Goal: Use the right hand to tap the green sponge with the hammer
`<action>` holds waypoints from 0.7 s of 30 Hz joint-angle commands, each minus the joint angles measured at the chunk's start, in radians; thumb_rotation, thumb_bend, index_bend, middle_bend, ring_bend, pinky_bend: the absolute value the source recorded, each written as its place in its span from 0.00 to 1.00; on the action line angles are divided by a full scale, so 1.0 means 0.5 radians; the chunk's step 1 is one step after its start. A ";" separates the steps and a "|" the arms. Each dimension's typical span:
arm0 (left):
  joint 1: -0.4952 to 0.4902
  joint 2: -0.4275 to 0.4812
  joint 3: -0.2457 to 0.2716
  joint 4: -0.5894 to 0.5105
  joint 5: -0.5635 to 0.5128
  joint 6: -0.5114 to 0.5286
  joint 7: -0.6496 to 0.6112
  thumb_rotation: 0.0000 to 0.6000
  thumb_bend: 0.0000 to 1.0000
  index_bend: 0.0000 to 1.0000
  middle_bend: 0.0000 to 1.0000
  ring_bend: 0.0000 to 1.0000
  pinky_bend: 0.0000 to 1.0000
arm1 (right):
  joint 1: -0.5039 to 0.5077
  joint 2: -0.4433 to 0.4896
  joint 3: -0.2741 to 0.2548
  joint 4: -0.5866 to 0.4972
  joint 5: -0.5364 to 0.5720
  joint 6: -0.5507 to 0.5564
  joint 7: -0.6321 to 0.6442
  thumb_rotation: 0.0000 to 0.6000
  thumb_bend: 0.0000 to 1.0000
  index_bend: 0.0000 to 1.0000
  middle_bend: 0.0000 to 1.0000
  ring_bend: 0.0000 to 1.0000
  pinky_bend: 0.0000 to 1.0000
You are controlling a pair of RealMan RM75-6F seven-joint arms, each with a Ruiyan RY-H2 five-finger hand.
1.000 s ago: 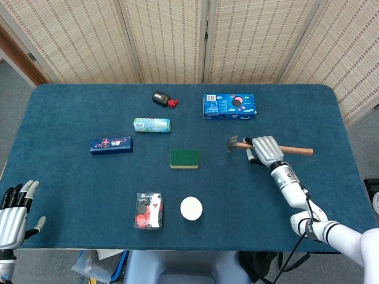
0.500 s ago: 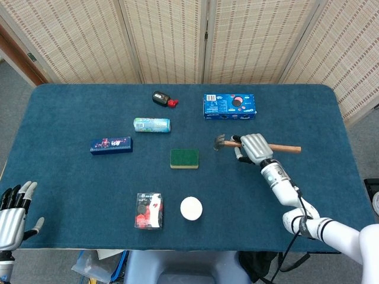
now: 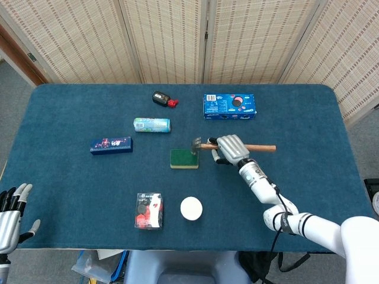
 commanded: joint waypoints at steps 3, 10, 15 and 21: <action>0.007 0.002 0.004 0.004 -0.006 -0.002 -0.004 1.00 0.28 0.00 0.00 0.01 0.00 | 0.045 -0.067 -0.011 0.064 0.038 -0.051 -0.051 1.00 0.78 0.65 0.79 0.70 0.75; 0.010 0.002 0.007 0.005 -0.008 -0.009 -0.002 1.00 0.28 0.00 0.00 0.01 0.00 | 0.080 -0.146 -0.048 0.171 0.077 -0.119 -0.106 1.00 0.78 0.65 0.79 0.70 0.75; 0.012 0.003 0.004 0.003 -0.010 -0.009 0.001 1.00 0.28 0.00 0.00 0.01 0.00 | 0.070 -0.129 -0.031 0.149 0.066 -0.075 -0.075 1.00 0.78 0.65 0.79 0.70 0.75; 0.006 0.002 0.002 -0.013 -0.001 -0.012 0.016 1.00 0.28 0.00 0.00 0.01 0.00 | 0.034 -0.048 0.004 0.048 0.020 0.032 0.005 1.00 0.78 0.65 0.79 0.70 0.75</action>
